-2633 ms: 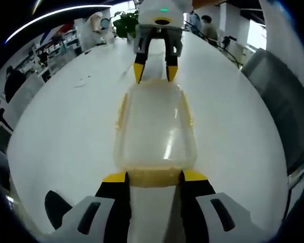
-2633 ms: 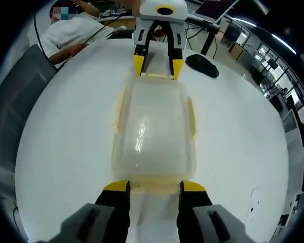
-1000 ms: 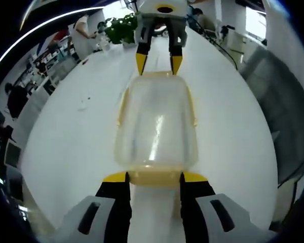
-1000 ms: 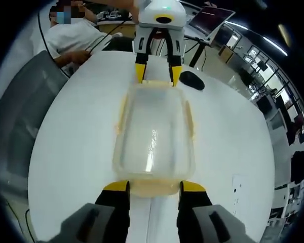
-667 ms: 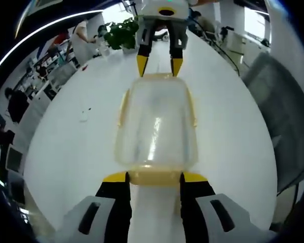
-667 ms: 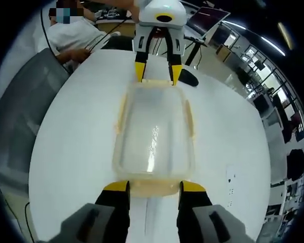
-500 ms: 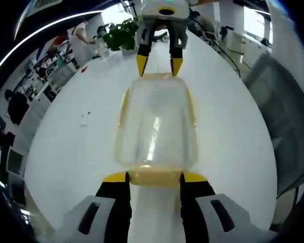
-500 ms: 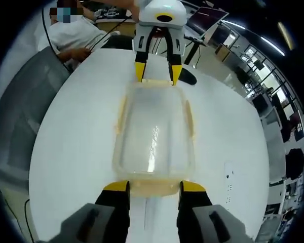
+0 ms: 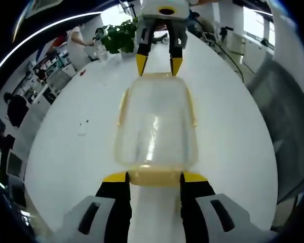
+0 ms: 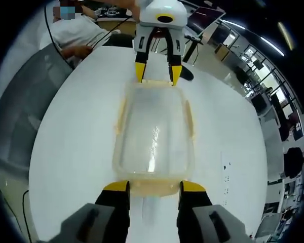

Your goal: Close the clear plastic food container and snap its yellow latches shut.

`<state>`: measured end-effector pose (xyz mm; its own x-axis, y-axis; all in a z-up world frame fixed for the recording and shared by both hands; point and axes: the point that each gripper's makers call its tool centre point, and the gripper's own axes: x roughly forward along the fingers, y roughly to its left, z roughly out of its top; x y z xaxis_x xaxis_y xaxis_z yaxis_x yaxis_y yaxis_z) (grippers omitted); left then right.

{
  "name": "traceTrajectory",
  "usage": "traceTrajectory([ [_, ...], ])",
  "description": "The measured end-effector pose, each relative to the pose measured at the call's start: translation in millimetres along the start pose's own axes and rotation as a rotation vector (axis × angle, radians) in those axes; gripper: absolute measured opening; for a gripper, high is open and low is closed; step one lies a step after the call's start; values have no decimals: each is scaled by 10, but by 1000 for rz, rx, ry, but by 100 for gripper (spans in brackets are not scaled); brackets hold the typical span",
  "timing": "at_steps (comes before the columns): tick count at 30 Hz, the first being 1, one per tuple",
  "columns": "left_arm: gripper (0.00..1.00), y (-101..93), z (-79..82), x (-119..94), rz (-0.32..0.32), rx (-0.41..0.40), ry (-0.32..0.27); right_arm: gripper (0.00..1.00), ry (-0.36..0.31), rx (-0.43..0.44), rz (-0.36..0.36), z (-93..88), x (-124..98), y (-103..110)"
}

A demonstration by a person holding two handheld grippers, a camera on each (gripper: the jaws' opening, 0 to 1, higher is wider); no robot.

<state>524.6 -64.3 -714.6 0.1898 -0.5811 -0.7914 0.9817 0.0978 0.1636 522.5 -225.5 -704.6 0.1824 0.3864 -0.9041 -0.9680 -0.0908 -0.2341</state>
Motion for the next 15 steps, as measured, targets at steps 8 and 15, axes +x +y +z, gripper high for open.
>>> traceTrajectory([
  [8,36,51,131,58,5,0,-11,34,0,-6,-9,-126,-73,-55],
  [15,36,96,226,167,0,4,-9,34,4,-2,-7,-256,-96,-95],
])
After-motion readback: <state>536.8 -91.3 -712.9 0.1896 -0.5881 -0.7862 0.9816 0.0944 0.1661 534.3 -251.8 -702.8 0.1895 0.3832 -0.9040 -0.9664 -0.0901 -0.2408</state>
